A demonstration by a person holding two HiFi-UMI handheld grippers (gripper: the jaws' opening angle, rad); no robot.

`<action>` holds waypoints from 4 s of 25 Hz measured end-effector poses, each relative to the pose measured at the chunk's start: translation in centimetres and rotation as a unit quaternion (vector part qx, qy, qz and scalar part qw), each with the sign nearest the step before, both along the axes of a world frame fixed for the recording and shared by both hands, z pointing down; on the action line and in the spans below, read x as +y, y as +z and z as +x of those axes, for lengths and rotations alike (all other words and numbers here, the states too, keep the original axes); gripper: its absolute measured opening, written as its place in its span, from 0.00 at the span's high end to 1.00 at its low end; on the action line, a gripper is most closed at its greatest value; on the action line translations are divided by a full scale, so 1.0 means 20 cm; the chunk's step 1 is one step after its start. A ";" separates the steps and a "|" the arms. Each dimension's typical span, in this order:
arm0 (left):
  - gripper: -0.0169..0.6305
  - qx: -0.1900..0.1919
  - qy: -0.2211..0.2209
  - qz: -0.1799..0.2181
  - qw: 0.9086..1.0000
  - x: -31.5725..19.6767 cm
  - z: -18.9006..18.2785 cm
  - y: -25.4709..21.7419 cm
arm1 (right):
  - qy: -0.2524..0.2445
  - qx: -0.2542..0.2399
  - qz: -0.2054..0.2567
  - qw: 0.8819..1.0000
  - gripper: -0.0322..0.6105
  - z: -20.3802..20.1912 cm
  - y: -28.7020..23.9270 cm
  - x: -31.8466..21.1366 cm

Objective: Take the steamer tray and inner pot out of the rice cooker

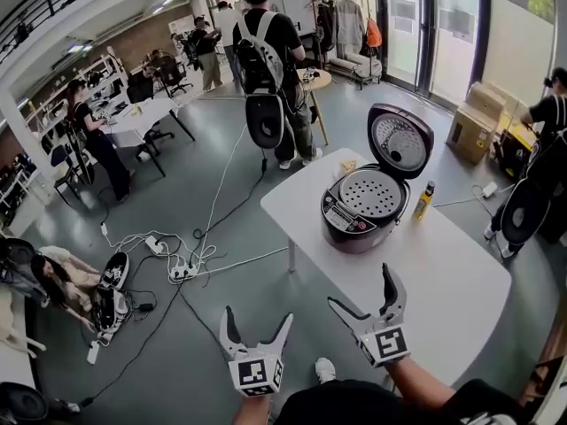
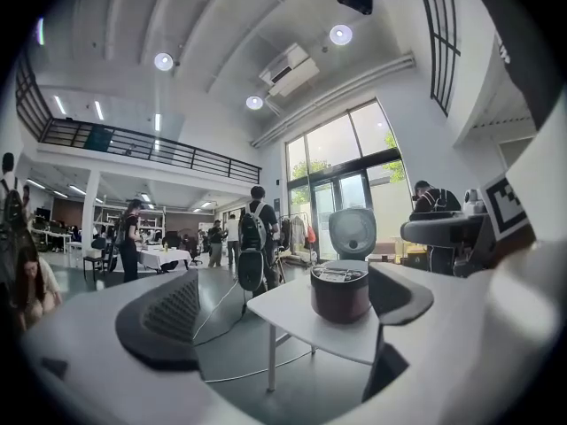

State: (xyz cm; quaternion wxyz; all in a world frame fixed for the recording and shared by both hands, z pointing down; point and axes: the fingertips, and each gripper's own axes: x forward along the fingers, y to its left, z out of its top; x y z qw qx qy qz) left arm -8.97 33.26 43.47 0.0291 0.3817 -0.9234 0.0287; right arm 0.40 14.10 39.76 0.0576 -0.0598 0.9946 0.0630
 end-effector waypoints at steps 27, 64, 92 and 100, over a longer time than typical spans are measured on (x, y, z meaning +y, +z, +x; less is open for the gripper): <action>0.12 0.009 0.165 -0.011 0.986 -1.08 -0.77 0.03 | 0.127 0.013 -0.016 0.992 0.10 -0.54 0.07 -0.89; 0.15 0.054 0.489 -0.359 0.793 -2.77 -1.23 0.62 | 0.401 0.376 -0.111 0.828 0.11 -0.76 0.75 -2.00; 0.28 0.061 0.440 -0.441 0.780 -2.86 -1.22 0.89 | 0.389 0.498 -0.148 0.761 0.56 -0.63 1.12 -2.11; 0.46 0.024 0.443 -0.436 0.783 -2.86 -1.21 0.85 | 0.397 0.498 -0.115 0.762 0.69 -0.66 1.09 -2.09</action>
